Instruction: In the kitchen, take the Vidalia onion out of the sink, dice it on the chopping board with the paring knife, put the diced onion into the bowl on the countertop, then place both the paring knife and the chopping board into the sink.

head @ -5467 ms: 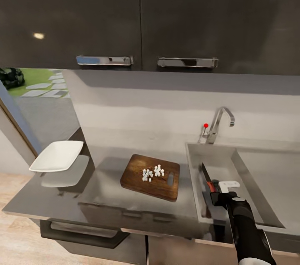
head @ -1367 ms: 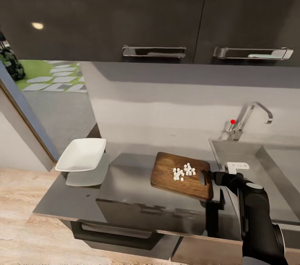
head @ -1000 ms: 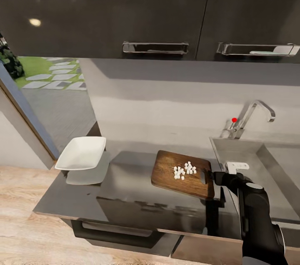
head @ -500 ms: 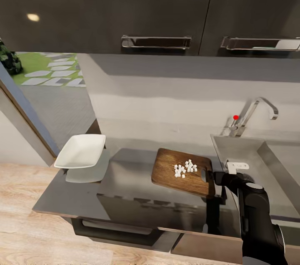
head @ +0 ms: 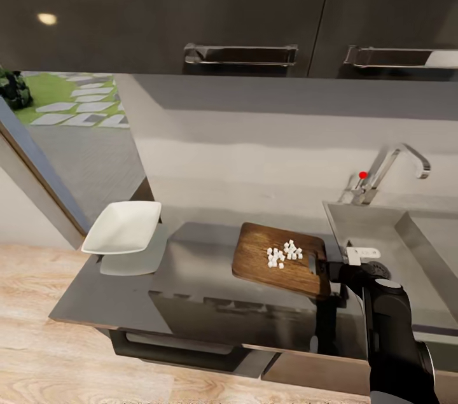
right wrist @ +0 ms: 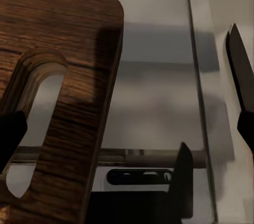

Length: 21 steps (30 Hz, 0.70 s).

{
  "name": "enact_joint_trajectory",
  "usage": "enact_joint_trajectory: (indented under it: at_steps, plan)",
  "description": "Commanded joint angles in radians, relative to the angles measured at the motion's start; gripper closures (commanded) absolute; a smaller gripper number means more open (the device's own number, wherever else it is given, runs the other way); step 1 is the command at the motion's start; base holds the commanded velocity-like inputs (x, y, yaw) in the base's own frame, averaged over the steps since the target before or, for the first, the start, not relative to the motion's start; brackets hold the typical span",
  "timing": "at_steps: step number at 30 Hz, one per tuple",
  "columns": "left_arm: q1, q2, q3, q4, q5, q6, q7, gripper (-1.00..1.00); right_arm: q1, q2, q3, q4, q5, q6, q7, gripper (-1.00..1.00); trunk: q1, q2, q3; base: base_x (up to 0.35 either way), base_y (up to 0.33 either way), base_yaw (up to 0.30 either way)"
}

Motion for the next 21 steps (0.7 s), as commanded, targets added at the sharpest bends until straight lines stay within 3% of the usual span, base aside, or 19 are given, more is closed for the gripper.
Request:
enact_joint_trajectory:
  at_steps: [1, 21]
  plan:
    - [0.000, 0.002, -0.007, -0.001, 0.011, -0.001, 0.001, -1.00, -0.001, 0.001, -0.002, -0.002, 0.010, 0.002, 0.010, -1.00, 0.001, -0.002, -0.003, 0.000, 0.068, 0.000]
    - [0.000, 0.002, -0.007, -0.001, 0.011, -0.001, 0.001, -1.00, -0.001, 0.001, -0.001, -0.002, 0.010, 0.001, 0.010, -1.00, 0.001, -0.002, -0.035, 0.000, 0.004, 0.000]
